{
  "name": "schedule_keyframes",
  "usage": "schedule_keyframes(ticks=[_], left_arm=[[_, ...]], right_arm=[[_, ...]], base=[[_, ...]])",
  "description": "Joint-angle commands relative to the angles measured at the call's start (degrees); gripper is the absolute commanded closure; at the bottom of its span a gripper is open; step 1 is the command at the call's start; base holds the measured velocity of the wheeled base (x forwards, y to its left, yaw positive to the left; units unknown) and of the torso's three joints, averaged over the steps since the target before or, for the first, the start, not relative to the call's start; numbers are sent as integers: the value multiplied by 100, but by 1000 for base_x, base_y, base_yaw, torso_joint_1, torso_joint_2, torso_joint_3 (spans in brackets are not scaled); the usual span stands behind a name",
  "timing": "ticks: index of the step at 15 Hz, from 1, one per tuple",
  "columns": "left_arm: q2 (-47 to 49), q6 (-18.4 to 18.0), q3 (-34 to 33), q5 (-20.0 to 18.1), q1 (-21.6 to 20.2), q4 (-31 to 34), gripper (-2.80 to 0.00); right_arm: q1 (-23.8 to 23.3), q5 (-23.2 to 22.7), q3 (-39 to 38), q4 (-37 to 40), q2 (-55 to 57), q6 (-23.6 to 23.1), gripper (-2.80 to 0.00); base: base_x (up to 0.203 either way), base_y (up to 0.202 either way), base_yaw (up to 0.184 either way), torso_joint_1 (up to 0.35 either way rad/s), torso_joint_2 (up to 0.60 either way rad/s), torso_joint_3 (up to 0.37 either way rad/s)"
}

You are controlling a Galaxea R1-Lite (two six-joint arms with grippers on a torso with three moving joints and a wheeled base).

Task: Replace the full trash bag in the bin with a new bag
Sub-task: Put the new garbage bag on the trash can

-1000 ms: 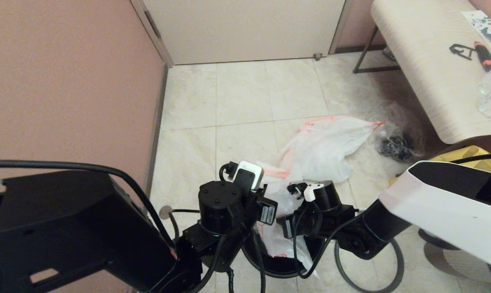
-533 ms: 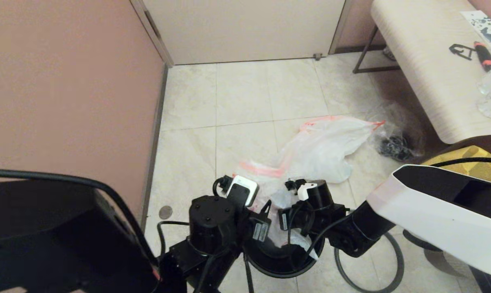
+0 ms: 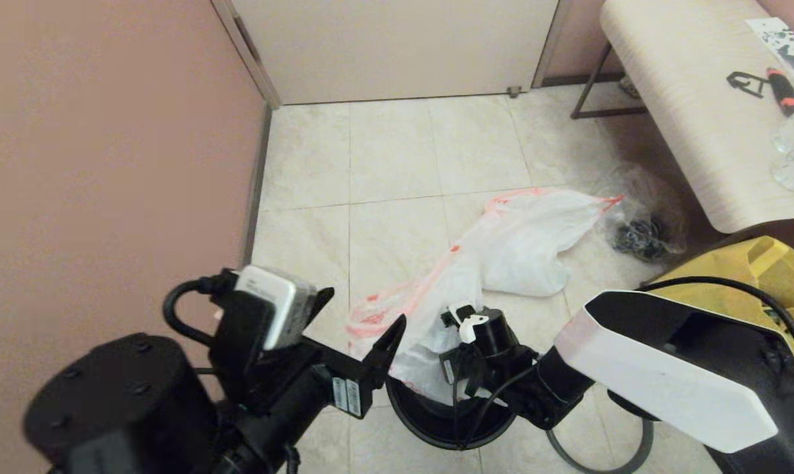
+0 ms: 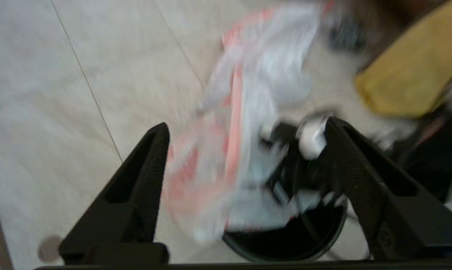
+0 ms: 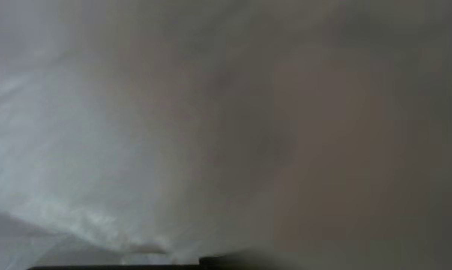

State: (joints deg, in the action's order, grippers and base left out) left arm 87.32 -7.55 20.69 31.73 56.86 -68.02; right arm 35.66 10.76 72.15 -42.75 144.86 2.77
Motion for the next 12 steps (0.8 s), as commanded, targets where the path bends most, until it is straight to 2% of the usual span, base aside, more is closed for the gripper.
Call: schedule_keyframes(ticks=[1, 5, 9, 10, 12], left_arm=[[-899, -68, 84, 89, 136, 238, -280], [-1376, 42, 41, 270, 176, 605, -280], [-1463, 60, 4, 282, 185, 658, -280], [-1430, 67, -18, 281, 185, 658, -280], [-1384, 69, -17, 272, 185, 658, -280]], right_arm=[[-22, 110, 234, -34, 455, -193, 0], [-136, 276, 1247, 128, 1053, -562, 0], [-248, 488, 2112, 1185, 1539, -618, 0], [-236, 680, 2171, 1240, 1595, -596, 0], [-184, 724, 1832, 1119, 1427, -493, 0]], base=[[0, 0, 0, 0, 0, 0], [0, 0, 0, 0, 0, 0], [0, 0, 0, 0, 0, 0], [0, 0, 0, 0, 0, 0], [0, 0, 0, 0, 0, 0]])
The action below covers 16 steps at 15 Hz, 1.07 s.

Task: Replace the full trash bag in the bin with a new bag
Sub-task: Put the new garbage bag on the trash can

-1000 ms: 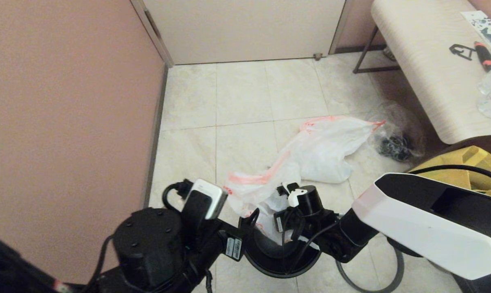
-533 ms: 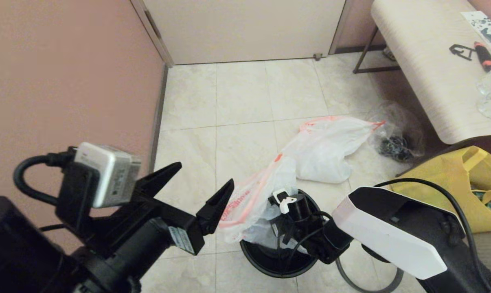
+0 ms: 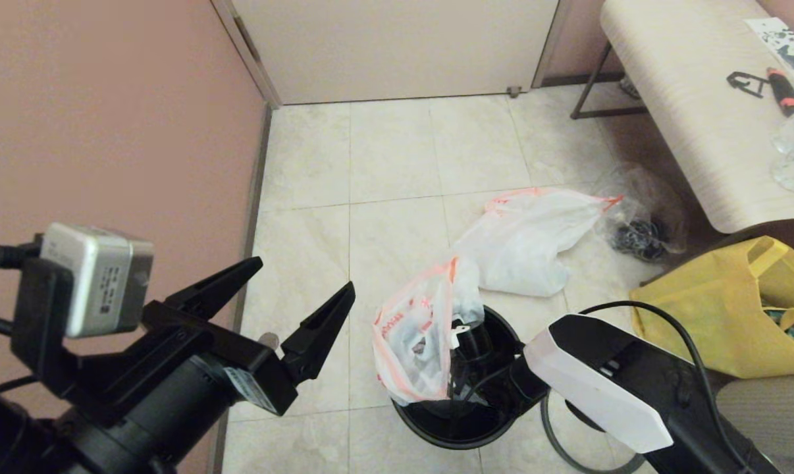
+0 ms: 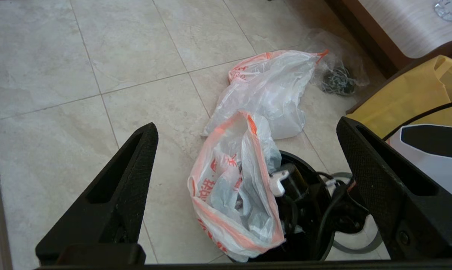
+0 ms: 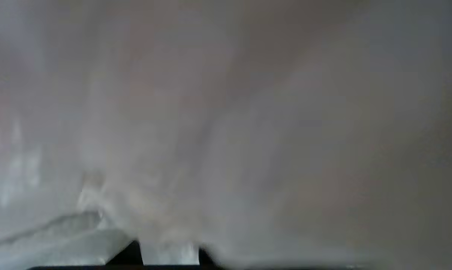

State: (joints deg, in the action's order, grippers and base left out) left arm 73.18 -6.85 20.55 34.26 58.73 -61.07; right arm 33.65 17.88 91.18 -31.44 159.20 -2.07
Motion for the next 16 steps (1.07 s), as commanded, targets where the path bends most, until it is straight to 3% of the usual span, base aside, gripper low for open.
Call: schedule_keyframes(ticks=[1, 5, 9, 11, 16], left_arm=[[38, -2, 18, 19, -2, -29, -280], [254, 130, 42, 11, -16, 219, -280], [343, 236, 213, 25, -73, 741, -280], [379, 290, 221, 28, -183, 911, -280], [401, 317, 72, -71, -780, 1097, -280]], right_arm=[[54, 3, -407, -137, -207, 25, 0], [305, -1, -2678, -1022, -1321, 52, 0], [474, 15, -4774, -2493, -2372, 222, 0], [605, 24, -5245, -3331, -2795, 319, 0], [814, 63, -5439, -3547, -3609, 589, 0]], base=[[0, 0, 0, 0, 0, 0], [0, 0, 0, 0, 0, 0], [0, 0, 0, 0, 0, 0], [0, 0, 0, 0, 0, 0], [0, 0, 0, 0, 0, 0]])
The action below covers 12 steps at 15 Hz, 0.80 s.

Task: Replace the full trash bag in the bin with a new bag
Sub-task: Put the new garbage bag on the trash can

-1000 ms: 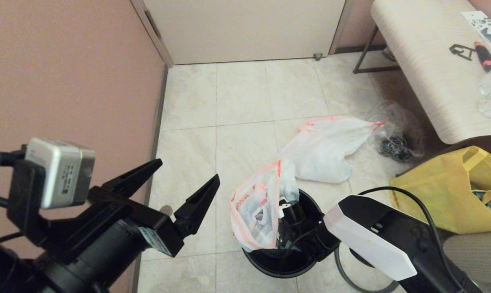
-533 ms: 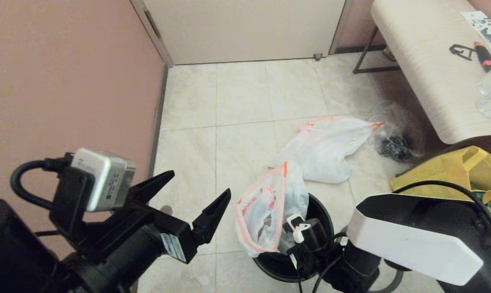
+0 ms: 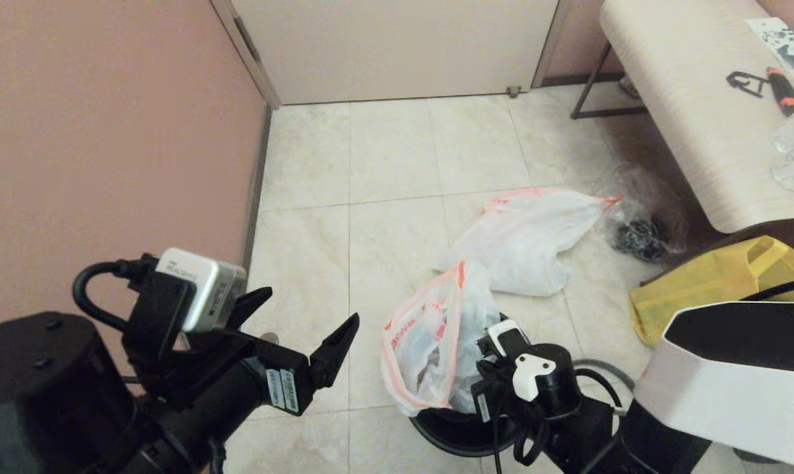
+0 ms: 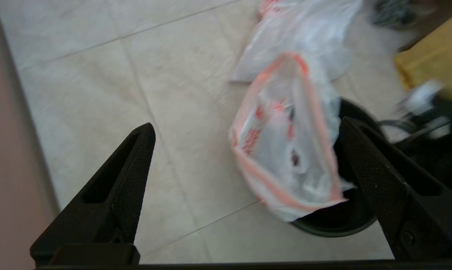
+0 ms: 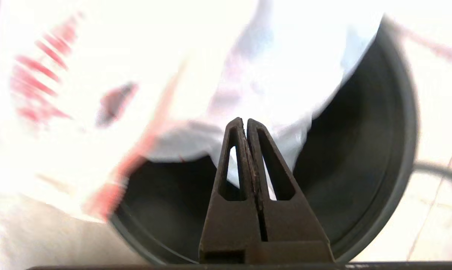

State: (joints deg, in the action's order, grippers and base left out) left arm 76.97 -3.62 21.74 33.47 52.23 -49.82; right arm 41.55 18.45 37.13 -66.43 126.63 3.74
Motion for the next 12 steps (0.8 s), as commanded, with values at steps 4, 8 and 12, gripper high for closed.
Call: schedule_keyframes(ticks=[4, 8, 12], left_arm=[[73, 178, -122, -69, -248, -19, -280], [154, 389, -208, -69, -248, -33, -280], [123, 826, -468, -69, -200, -61, -280]], right_arm=[[28, 86, 819, 488, -440, -69, -280], [20, 100, 1154, 762, -173, -85, -280], [-152, 119, 1560, 825, 446, -200, 0]], base=[[0, 0, 0, 0, 0, 0], [0, 0, 0, 0, 0, 0], [0, 0, 0, 0, 0, 0]])
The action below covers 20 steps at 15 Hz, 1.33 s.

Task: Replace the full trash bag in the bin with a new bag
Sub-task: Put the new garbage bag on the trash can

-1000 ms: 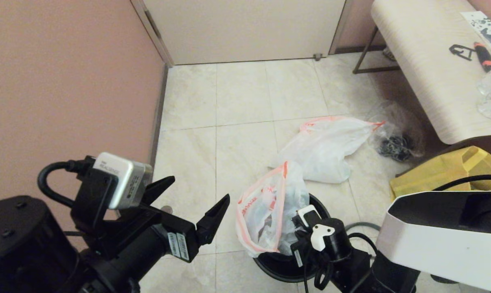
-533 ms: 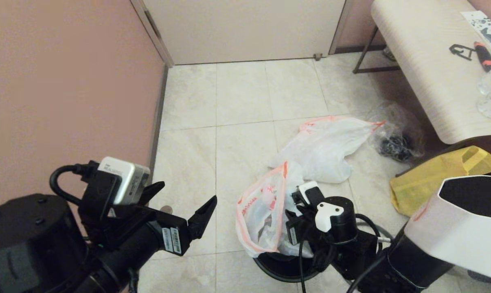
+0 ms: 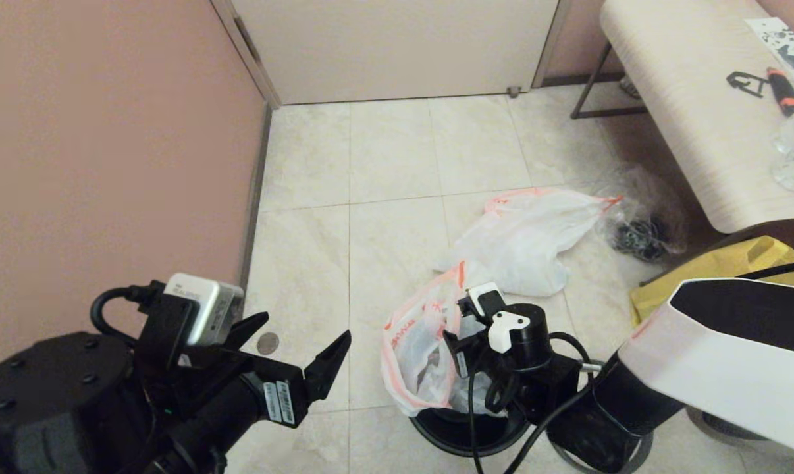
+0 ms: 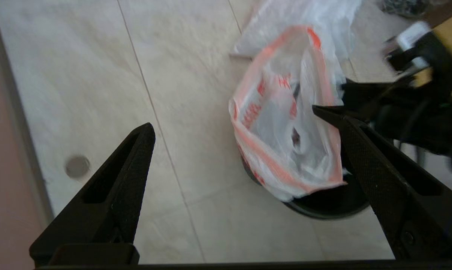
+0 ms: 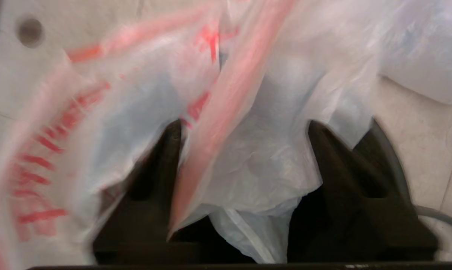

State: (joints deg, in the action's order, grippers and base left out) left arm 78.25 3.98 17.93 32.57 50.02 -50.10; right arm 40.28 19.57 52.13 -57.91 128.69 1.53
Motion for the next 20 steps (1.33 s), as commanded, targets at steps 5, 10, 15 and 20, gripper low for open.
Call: schedule_keyframes(ticks=[5, 10, 15, 20], left_arm=[[-18, 144, -196, 21, 57, 25, -280], [1327, 1486, 306, -362, 217, 1463, -280], [2302, 3048, 2074, -1920, -355, 3429, -280], [3240, 3290, 3534, -2601, -1149, 4127, -280]], right_arm=[[-67, 128, -394, -17, -17, -275, 0], [-39, 378, -1411, 239, -780, -263, 0], [-116, 373, -1390, 218, -666, -232, 0], [-115, 383, -1223, 227, -543, -273, 0]], base=[[0, 0, 0, 0, 0, 0], [0, 0, 0, 0, 0, 0], [0, 0, 0, 0, 0, 0], [0, 0, 0, 0, 0, 0]])
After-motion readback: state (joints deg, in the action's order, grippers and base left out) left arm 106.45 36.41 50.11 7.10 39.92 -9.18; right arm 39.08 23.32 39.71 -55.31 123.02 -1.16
